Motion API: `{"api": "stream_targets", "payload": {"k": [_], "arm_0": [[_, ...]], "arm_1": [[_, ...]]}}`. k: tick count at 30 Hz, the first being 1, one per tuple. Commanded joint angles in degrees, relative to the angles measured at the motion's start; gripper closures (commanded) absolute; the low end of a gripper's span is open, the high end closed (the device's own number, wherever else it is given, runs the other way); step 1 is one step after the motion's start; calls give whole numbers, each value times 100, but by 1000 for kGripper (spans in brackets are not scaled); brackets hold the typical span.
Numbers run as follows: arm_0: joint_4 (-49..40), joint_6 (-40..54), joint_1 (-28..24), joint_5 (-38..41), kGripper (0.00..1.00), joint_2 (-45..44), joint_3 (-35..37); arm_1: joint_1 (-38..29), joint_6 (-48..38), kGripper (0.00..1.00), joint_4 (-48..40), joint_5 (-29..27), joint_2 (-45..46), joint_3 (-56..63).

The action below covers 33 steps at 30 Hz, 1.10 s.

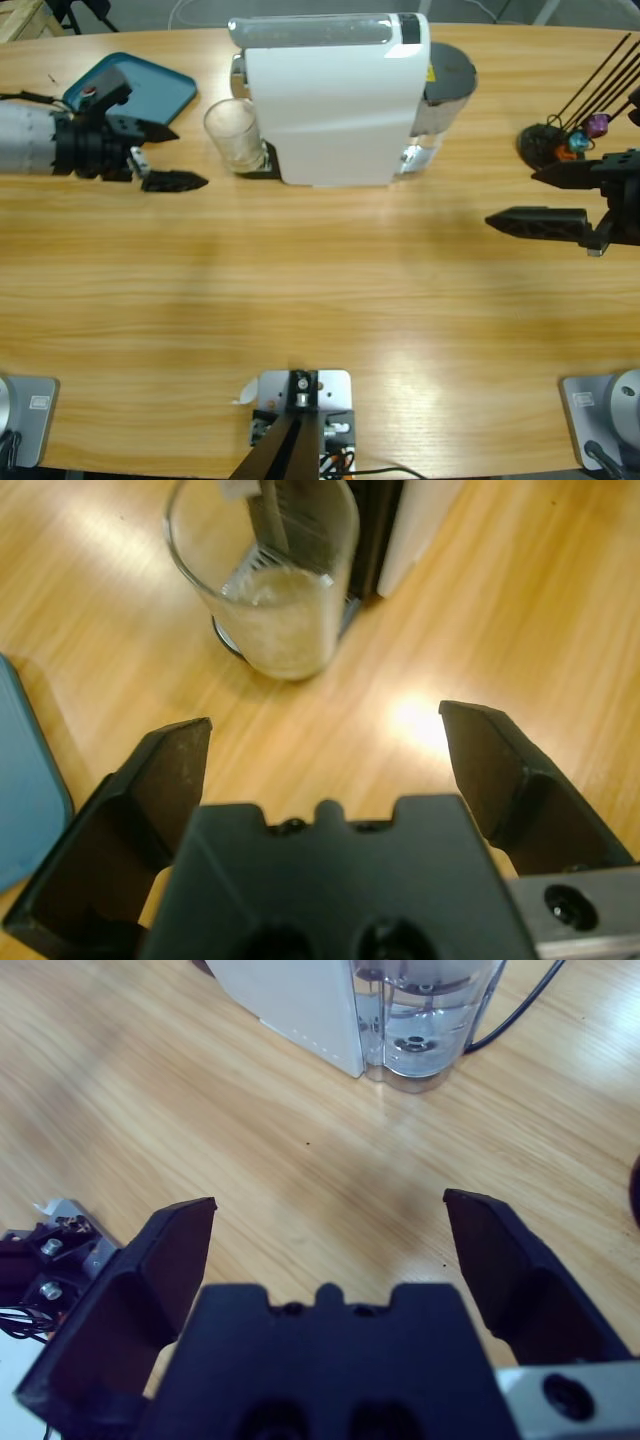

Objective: Pour coffee

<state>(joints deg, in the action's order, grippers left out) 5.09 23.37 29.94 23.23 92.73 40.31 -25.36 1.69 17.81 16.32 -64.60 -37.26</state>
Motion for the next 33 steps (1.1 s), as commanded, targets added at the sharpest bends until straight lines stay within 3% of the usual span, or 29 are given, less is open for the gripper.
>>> {"api": "stream_targets", "payload": {"k": [1, 20, 33], "arm_0": [[62, -22, -59, 175, 0, 919, 715], [62, -16, 40, 435, 0, 1597, 1335], [53, -143, 149, 439, 0, 1645, 1348]], "arm_1": [[-48, 42, 0, -84, 38, -415, 142], [-41, 42, 0, -102, 61, -557, 131], [-41, 42, 0, -102, 100, -563, 131]]}}
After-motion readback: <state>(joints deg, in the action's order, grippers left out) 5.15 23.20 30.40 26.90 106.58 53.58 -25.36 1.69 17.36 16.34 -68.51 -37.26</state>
